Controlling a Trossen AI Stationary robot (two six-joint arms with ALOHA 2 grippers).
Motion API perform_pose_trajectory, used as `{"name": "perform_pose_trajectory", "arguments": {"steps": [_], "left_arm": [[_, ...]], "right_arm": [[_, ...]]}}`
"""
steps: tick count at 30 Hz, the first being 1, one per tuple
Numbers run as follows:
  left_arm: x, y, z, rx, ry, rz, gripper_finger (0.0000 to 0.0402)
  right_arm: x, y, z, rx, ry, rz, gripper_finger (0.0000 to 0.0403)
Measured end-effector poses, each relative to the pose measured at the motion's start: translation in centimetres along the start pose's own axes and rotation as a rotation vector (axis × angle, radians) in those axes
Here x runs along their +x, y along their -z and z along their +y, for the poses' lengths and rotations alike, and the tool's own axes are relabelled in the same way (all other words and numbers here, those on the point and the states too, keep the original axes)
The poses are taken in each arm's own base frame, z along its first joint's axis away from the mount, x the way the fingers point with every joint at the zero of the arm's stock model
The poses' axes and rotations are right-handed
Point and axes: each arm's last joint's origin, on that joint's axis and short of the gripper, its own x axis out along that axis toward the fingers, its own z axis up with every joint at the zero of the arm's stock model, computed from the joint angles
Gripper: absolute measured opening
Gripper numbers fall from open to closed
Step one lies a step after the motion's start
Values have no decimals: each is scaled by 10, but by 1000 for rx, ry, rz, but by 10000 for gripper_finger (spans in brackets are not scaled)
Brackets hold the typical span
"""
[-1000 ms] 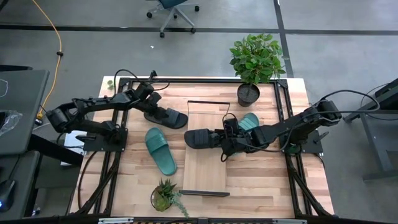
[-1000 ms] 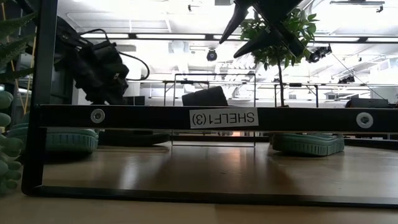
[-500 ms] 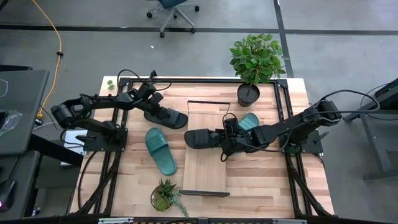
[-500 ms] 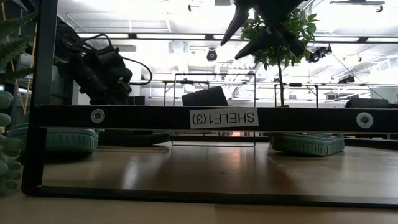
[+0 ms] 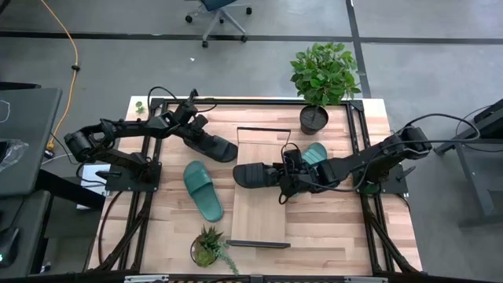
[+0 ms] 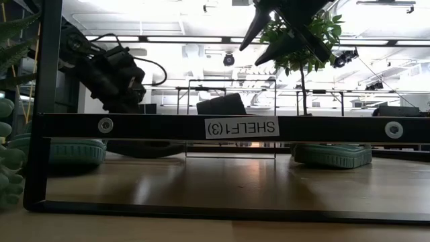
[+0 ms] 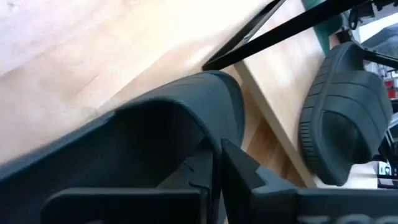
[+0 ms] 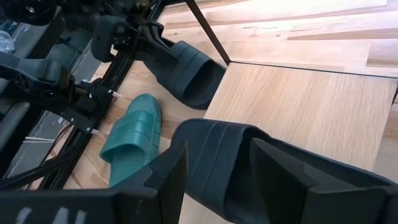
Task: Pick and place slides into the shelf
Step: Put the black slides on the shelf
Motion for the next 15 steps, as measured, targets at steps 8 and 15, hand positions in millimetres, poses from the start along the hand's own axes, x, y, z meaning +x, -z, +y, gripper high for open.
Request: {"name": "perform_pose_trajectory", "arguments": {"steps": [8, 15], "left_arm": [[-11, -9, -12, 47, 27, 11, 6], [-37, -12, -32, 158, -35, 73, 5]], "right_arm": [[0, 0, -2, -13, 13, 5, 165], [0, 1, -2, -22, 20, 7, 165]]}}
